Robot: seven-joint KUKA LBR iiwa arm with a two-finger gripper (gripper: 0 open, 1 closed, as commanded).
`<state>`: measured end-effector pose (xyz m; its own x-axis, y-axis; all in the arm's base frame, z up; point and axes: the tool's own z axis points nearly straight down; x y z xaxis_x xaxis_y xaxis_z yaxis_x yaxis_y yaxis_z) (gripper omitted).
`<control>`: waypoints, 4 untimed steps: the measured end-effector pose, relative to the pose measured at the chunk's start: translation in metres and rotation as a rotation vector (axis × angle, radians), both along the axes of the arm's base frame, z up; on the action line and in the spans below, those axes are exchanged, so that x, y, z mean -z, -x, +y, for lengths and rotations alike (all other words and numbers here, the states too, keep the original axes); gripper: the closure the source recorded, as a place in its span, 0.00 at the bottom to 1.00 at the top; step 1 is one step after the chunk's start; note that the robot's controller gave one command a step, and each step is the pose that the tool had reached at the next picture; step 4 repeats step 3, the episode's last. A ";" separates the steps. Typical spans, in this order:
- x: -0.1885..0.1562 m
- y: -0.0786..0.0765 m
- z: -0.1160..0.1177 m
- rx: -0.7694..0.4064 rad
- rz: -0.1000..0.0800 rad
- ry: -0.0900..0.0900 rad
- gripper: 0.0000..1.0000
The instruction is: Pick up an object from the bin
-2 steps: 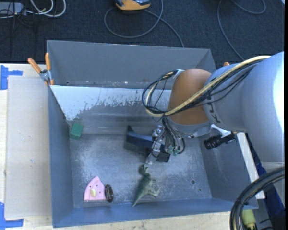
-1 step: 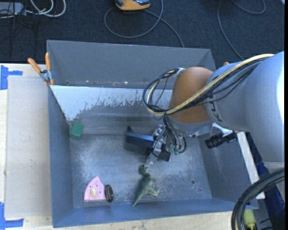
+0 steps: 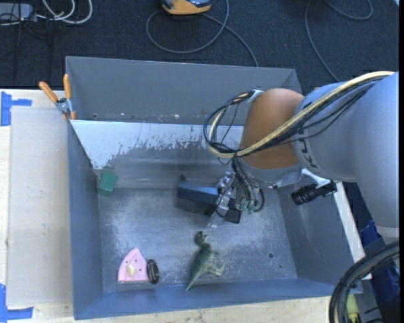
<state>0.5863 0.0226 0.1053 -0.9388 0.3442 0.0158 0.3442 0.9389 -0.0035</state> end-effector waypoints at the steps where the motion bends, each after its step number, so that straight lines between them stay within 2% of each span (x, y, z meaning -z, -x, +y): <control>1: -0.008 0.000 0.000 0.000 0.000 0.000 1.00; 2: -0.016 0.001 0.000 0.000 0.006 0.000 1.00; 4: -0.025 0.002 0.000 -0.001 0.006 0.000 1.00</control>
Offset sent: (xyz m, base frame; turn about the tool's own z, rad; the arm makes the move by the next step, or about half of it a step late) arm 0.0000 0.0000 0.0411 0.0000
